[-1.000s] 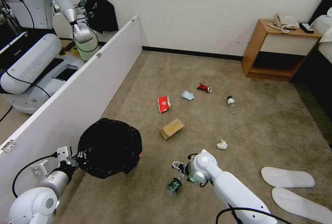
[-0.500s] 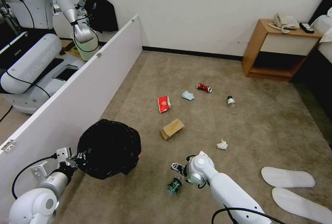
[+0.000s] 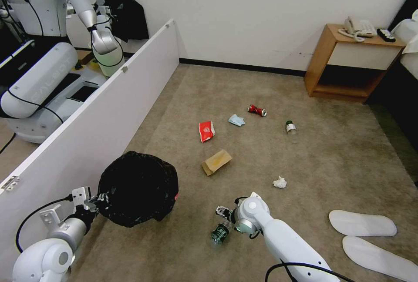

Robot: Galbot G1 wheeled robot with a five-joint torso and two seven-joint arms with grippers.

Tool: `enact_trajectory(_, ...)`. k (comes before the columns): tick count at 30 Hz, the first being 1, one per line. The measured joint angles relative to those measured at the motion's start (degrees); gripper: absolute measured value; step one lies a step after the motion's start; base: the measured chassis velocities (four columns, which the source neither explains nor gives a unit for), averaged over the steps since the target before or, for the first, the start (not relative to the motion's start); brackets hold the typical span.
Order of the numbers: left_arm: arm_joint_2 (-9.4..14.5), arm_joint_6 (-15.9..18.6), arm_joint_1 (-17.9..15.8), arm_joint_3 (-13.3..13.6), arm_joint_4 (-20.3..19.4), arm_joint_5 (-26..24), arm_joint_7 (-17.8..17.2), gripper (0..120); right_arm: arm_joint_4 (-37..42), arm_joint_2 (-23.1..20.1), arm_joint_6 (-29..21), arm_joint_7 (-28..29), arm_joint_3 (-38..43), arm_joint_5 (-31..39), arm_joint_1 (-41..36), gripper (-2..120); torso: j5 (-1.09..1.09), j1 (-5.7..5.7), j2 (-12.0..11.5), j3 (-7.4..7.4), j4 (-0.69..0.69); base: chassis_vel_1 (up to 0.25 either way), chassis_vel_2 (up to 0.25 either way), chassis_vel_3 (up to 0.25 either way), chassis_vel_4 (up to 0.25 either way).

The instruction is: Pick up the trash bin and place the garbage on the floor into it.

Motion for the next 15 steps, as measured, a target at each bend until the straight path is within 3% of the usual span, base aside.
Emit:
enact_trajectory(7, 0.13, -0.21, -0.1, -0.34, 0.56, 0.0, 0.33, 0, -0.43, 0.41, -0.13, -0.1, -0.04, -0.71, 0.02, 96, 0.0, 0.0, 0.0, 0.0, 0.0, 0.0, 0.0, 0.0, 0.0)
enact_trajectory(9, 0.23, -0.27, -0.26, -0.45, 0.87, 0.0, 0.43, 0, -0.53, 0.36, -0.15, -0.46, -0.22, -1.12, -0.13, 85, 0.0, 0.0, 0.0, 0.0, 0.0, 0.0, 0.0, 0.0, 0.0)
enact_trajectory(13, 0.34, -0.3, -0.35, -0.53, 1.05, -0.06, 0.49, 0, -0.66, 0.26, -0.19, -0.68, -0.25, -1.35, -0.14, 76, -0.01, 0.0, 0.0, 0.0, -0.01, 0.0, 0.0, 0.0, 0.0)
enact_trajectory(15, 0.44, -0.33, -0.42, -0.59, 1.28, -0.1, 0.62, 0, -0.74, 0.14, -0.2, -0.86, -0.32, -1.6, -0.1, 64, -0.02, 0.0, 0.01, -0.01, -0.02, 0.0, 0.0, 0.0, 0.0)
